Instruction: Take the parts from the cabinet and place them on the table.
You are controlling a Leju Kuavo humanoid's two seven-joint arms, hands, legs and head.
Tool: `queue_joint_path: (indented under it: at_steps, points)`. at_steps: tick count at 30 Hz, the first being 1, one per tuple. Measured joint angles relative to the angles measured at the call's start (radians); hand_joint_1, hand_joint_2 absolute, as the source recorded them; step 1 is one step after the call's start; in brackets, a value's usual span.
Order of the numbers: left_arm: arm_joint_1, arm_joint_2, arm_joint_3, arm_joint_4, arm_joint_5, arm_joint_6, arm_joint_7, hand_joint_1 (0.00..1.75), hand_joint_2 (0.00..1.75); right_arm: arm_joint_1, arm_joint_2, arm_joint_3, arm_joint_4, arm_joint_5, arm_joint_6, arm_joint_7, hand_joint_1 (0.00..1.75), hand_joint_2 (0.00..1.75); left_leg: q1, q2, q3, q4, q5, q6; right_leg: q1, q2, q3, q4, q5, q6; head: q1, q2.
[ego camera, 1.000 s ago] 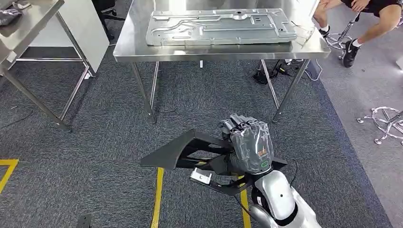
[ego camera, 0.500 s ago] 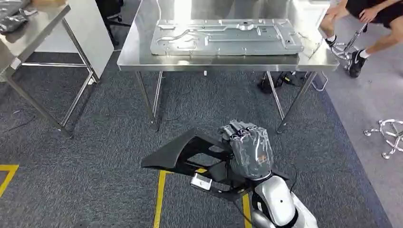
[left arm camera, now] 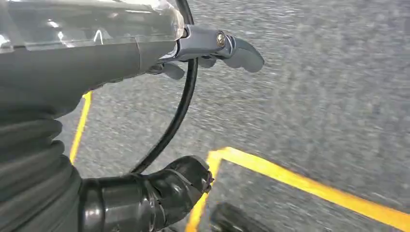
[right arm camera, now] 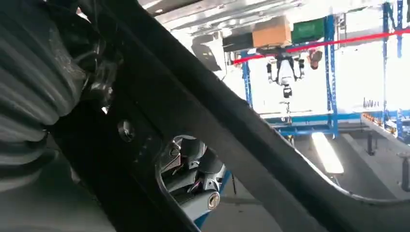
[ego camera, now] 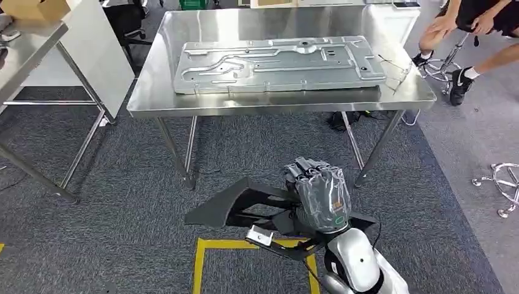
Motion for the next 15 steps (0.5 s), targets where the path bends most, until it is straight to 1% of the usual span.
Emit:
queue_joint_path:
  at_steps: [1,2,3,4,5,6,7,8,9,10,11,12,13,14,15]
  points:
    - [-0.002,0.000,0.000,0.000,0.001,0.001,0.002,0.00,1.75,0.000,0.000,0.001,-0.001,0.000,0.000,0.000,1.75,1.75,-0.002,0.001,0.014,0.021,-0.025,0.000,-0.001,0.000,0.004,-0.009,-0.013,0.010,0.000,0.000]
    - [-0.004,-0.001,0.000,0.000,0.001,0.002,0.002,0.00,1.75,0.000,0.000,0.001,-0.001,0.000,0.000,0.000,1.75,1.75,-0.006,-0.001,0.016,0.018,-0.035,0.008,-0.001,0.000,0.028,-0.016,-0.014,0.017,-0.001,0.000]
    - [-0.010,-0.001,0.000,0.000,0.001,0.003,0.003,0.00,1.75,-0.004,0.000,0.001,-0.005,0.000,-0.001,0.000,1.75,1.75,-0.004,0.001,0.025,0.014,-0.044,0.017,-0.002,-0.001,0.014,0.006,0.012,0.021,0.000,0.000]
    - [-0.018,-0.001,0.000,0.000,0.001,0.003,0.003,0.00,1.75,-0.008,0.000,0.000,-0.006,0.000,-0.001,0.000,1.75,1.75,0.001,-0.001,0.045,-0.001,-0.047,0.021,-0.001,-0.001,-0.026,0.076,0.052,0.026,-0.001,0.000]
    - [-0.018,-0.002,0.000,0.000,0.001,0.004,0.004,0.00,1.75,-0.008,-0.002,0.000,-0.006,0.000,0.000,0.000,1.75,1.75,0.003,0.000,0.065,-0.018,-0.053,0.025,-0.004,-0.007,-0.073,0.163,0.088,0.027,0.002,0.000]
    - [-0.018,-0.002,0.000,0.000,0.001,0.006,0.007,0.00,1.75,-0.009,-0.003,0.000,-0.005,0.000,0.002,0.002,1.75,1.75,0.004,-0.001,0.082,-0.031,-0.062,0.031,-0.003,-0.009,-0.125,0.234,0.093,0.030,0.002,0.000]
    - [-0.019,-0.002,0.000,0.000,0.001,0.008,0.010,0.00,1.75,-0.010,-0.005,0.000,-0.004,0.000,0.005,0.004,1.75,1.75,0.004,-0.002,0.098,-0.038,-0.072,0.032,-0.003,-0.010,-0.173,0.279,0.058,0.035,0.003,0.000]
    - [-0.019,-0.002,0.000,0.000,0.001,0.011,0.012,0.00,1.75,-0.010,-0.010,0.000,0.000,0.001,0.011,0.006,1.75,1.75,0.004,-0.003,0.113,-0.041,-0.082,0.032,-0.003,-0.010,-0.204,0.295,0.006,0.036,0.002,0.000]
    - [-0.019,-0.002,0.000,0.000,0.001,0.012,0.014,0.00,1.75,-0.011,-0.014,-0.002,0.003,0.001,0.013,0.007,1.75,1.75,0.003,-0.005,0.129,-0.042,-0.095,0.032,-0.003,-0.010,-0.232,0.297,-0.053,0.039,0.003,0.000]
    - [-0.019,-0.002,0.000,0.000,0.001,0.012,0.016,0.00,1.75,-0.012,-0.019,-0.006,0.003,0.001,0.014,0.010,1.75,1.75,0.003,-0.007,0.144,-0.041,-0.108,0.031,-0.003,-0.010,-0.252,0.286,-0.082,0.040,0.002,0.000]
    - [-0.018,-0.002,0.000,0.000,0.001,0.013,0.018,0.00,1.75,-0.013,-0.024,-0.009,0.003,0.001,0.016,0.010,1.75,1.75,0.003,-0.008,0.158,-0.039,-0.120,0.031,-0.003,-0.011,-0.260,0.256,-0.076,0.040,0.002,0.000]
    - [-0.015,-0.003,0.000,0.000,0.002,0.013,0.020,0.00,1.75,-0.014,-0.026,-0.012,0.003,0.001,0.019,0.010,1.75,1.75,0.003,-0.010,0.172,-0.037,-0.131,0.030,-0.003,-0.011,-0.256,0.203,-0.036,0.040,0.002,0.000]
    - [-0.014,-0.003,0.000,0.000,0.002,0.013,0.021,0.00,1.75,-0.014,-0.031,-0.013,0.003,0.001,0.021,0.010,1.75,1.75,0.003,-0.011,0.186,-0.035,-0.144,0.028,-0.003,-0.012,-0.245,0.124,0.049,0.035,0.002,0.000]
    - [-0.014,-0.005,0.000,0.000,0.003,0.013,0.021,0.00,1.75,-0.013,-0.033,-0.013,0.003,0.001,0.024,0.010,1.75,1.75,0.003,-0.012,0.193,-0.034,-0.153,0.026,0.000,-0.013,-0.236,0.052,0.142,0.028,0.003,0.000]
    - [-0.015,-0.008,0.000,0.000,0.005,0.012,0.021,0.00,1.75,-0.011,-0.036,-0.013,0.005,0.002,0.026,0.010,1.75,1.75,0.001,-0.014,0.202,-0.027,-0.161,0.021,0.004,-0.013,-0.245,0.048,0.172,0.019,0.000,0.000]
